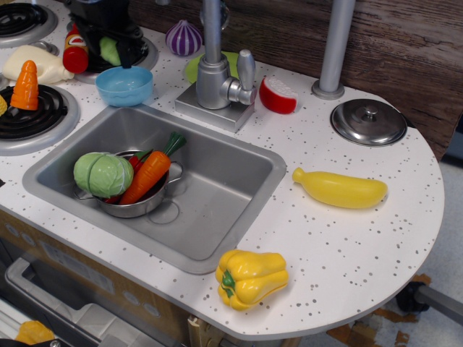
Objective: Put broccoli in bowl
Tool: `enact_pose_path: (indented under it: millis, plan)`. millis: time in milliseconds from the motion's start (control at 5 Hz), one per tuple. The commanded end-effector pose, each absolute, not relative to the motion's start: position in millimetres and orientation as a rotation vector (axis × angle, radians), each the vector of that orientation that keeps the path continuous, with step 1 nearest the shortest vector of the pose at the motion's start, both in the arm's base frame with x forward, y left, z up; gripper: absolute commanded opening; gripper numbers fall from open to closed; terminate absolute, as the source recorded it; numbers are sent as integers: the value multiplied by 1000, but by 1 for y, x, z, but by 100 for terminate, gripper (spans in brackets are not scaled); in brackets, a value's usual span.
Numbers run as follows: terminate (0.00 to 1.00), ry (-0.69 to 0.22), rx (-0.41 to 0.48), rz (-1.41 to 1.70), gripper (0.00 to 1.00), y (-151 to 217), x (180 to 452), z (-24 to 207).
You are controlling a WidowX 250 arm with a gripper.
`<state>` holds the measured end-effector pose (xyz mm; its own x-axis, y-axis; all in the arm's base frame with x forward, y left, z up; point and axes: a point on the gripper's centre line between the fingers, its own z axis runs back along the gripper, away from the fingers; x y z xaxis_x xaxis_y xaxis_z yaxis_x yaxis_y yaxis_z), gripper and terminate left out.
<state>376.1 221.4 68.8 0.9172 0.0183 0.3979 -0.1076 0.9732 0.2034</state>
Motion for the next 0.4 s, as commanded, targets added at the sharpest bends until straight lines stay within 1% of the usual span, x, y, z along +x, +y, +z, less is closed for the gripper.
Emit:
enact_pose_path:
  millis: [0,200]
  plan:
    - [0,-459,260,49,100,227,383,91]
    - [100,-459,260,49,100,227,383,91]
